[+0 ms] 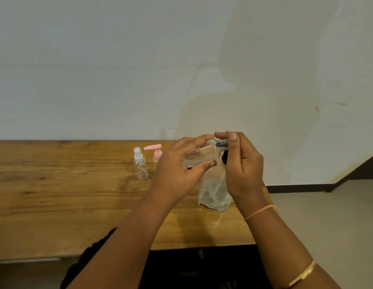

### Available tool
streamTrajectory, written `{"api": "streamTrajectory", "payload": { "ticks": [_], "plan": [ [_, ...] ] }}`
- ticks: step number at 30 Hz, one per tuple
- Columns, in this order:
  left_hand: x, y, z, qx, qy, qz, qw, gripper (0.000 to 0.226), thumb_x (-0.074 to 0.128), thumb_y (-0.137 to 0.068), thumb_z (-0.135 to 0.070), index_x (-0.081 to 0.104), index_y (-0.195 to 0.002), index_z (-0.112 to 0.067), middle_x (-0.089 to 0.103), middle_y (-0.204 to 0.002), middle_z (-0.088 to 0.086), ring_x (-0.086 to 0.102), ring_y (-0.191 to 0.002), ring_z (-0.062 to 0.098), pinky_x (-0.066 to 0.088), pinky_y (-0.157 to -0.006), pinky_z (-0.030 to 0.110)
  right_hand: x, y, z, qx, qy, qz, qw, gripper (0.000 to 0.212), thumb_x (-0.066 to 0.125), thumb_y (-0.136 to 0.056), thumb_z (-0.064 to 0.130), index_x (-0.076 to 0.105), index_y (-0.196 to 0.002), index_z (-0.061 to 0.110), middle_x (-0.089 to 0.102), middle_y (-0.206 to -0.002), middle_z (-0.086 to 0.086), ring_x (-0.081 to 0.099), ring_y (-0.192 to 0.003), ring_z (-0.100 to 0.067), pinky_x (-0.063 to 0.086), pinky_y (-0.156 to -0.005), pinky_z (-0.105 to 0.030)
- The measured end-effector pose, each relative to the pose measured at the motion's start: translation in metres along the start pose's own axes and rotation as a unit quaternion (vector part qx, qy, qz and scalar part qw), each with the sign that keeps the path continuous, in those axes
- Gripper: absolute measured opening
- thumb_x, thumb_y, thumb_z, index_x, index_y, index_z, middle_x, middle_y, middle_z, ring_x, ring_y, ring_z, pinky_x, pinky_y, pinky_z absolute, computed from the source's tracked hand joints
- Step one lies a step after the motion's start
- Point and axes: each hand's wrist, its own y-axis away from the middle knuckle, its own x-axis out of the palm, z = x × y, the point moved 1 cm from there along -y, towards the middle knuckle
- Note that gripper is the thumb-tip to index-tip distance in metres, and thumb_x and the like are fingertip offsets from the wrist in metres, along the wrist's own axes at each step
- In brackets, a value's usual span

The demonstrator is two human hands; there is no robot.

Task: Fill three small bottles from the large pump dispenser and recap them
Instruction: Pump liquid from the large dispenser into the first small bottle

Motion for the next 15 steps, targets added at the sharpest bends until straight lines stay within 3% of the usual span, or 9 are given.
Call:
{"api": "streamTrajectory", "payload": {
  "ticks": [6, 12, 15],
  "plan": [
    [0.001, 0.002, -0.001, 0.007, -0.003, -0.004, 1.000, 0.056, 0.078, -0.074, -0.023, 0.051, -0.117, -0.048, 0.061, -0.109, -0.017, 0.051, -0.104, -0.009, 0.036, -0.081, -0.001, -0.003, 0.003, 0.000, 0.018, -0.014, 0.013, 1.000, 0.031, 0.029, -0.096, 0.045, 0.060, -0.100, 0.040, 0.066, -0.101, 0.020, 0.062, -0.103, -0.009, 0.044, -0.094, -0.054],
    [-0.001, 0.003, -0.005, 0.018, -0.003, -0.011, 1.000, 0.056, 0.077, -0.074, -0.023, 0.050, -0.117, -0.048, 0.060, -0.109, -0.018, 0.054, -0.103, -0.006, 0.039, -0.082, 0.001, -0.005, 0.001, 0.006, 0.005, -0.039, 0.020, 0.999, 0.040, 0.031, -0.097, 0.038, 0.063, -0.111, 0.020, 0.065, -0.108, 0.014, 0.059, -0.108, -0.003, 0.049, -0.092, -0.031],
    [0.001, 0.002, -0.003, 0.003, 0.006, -0.006, 1.000, 0.057, 0.077, -0.075, -0.022, 0.049, -0.114, -0.052, 0.059, -0.108, -0.020, 0.052, -0.101, -0.009, 0.038, -0.078, -0.001, -0.002, 0.001, 0.002, 0.001, -0.033, 0.008, 0.999, 0.041, 0.030, -0.097, 0.038, 0.064, -0.106, 0.017, 0.066, -0.098, 0.014, 0.063, -0.095, -0.004, 0.053, -0.081, -0.032]
  ]
}}
